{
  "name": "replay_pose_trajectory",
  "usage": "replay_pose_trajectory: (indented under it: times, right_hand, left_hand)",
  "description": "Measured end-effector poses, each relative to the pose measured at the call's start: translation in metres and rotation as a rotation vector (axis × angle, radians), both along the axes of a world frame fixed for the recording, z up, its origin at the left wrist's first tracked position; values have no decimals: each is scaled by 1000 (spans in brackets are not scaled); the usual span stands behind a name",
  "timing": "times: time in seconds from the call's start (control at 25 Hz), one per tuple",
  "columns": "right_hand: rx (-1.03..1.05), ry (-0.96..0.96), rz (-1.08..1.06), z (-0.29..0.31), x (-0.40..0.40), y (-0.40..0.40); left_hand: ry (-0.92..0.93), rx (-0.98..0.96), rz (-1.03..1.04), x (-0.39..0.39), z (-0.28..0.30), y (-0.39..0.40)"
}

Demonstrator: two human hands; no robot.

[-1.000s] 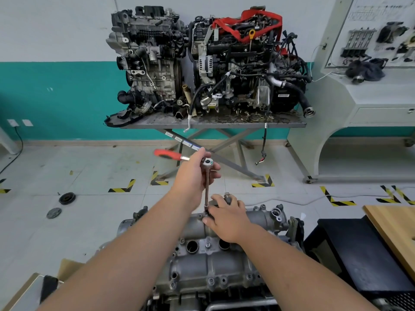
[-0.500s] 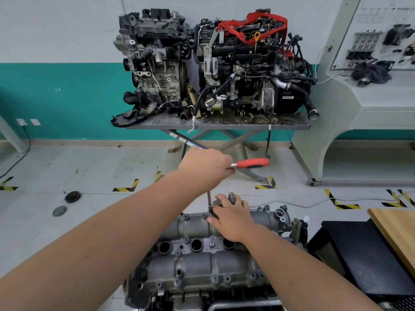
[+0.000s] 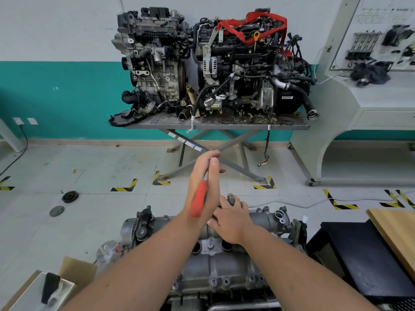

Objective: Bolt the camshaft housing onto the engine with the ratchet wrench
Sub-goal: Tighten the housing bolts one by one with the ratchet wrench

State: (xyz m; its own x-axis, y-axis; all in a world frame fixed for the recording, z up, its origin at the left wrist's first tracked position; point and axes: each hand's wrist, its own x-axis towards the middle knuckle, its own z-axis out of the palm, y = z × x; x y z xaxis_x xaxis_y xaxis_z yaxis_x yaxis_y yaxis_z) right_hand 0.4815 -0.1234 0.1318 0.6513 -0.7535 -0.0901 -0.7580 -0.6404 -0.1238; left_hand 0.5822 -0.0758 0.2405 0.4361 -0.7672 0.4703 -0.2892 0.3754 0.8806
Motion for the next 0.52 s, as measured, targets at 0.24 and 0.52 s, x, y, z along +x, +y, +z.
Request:
replay_pose_trajectory:
  times: [0.24,0.52]
  right_hand:
    - [-3,6,0,-2,1,-1]
    - [-22,-5,9,-3,2,-2]
  left_hand:
    - [780,256,-210,8,18,-10]
    - [411,613,-363,36,38,-12]
